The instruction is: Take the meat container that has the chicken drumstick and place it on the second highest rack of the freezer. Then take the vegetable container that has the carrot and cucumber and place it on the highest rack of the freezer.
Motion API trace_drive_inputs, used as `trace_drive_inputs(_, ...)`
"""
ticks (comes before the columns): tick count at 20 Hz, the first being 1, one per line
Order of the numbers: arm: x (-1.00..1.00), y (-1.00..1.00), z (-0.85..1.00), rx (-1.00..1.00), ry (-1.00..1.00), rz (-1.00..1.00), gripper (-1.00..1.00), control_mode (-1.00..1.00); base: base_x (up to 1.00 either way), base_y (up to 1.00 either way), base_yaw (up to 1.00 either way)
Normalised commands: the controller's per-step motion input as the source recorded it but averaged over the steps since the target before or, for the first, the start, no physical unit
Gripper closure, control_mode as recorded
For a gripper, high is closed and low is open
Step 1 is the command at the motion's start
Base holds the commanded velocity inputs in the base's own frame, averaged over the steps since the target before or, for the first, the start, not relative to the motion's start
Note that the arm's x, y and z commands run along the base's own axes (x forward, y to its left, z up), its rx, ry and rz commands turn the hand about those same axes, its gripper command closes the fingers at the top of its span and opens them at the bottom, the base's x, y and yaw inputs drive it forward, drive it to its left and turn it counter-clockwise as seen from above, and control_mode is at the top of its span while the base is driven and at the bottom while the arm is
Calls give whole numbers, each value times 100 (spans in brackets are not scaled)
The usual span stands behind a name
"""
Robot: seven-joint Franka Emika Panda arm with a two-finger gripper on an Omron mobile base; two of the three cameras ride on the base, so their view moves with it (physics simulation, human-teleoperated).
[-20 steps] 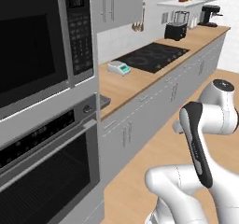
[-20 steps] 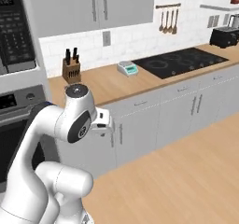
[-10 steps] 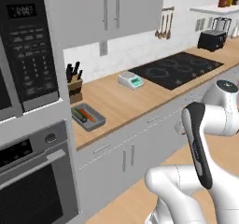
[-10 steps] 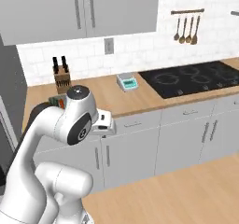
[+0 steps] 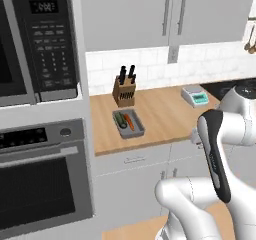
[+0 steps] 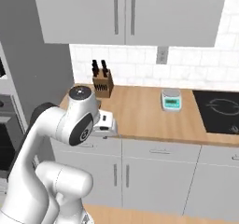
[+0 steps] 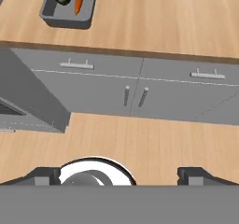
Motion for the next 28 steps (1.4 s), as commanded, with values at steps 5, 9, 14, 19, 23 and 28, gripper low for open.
trace_drive_inputs(5,0,0,0,0,0,0,-100,100,25,-20,49)
trace_drive_inputs(9,0,0,0,0,0,0,-100,100,35,-14,18)
trace_drive_inputs(14,0,0,0,0,0,0,-100,100,58,-4,3)
trace_drive_inputs(19,0,0,0,0,0,0,-100,100,38,-48,10)
trace_drive_inputs(23,0,0,0,0,0,0,-100,100,-1,-39,34)
trace_drive_inputs(28,0,0,0,0,0,0,-100,100,17,-28,25)
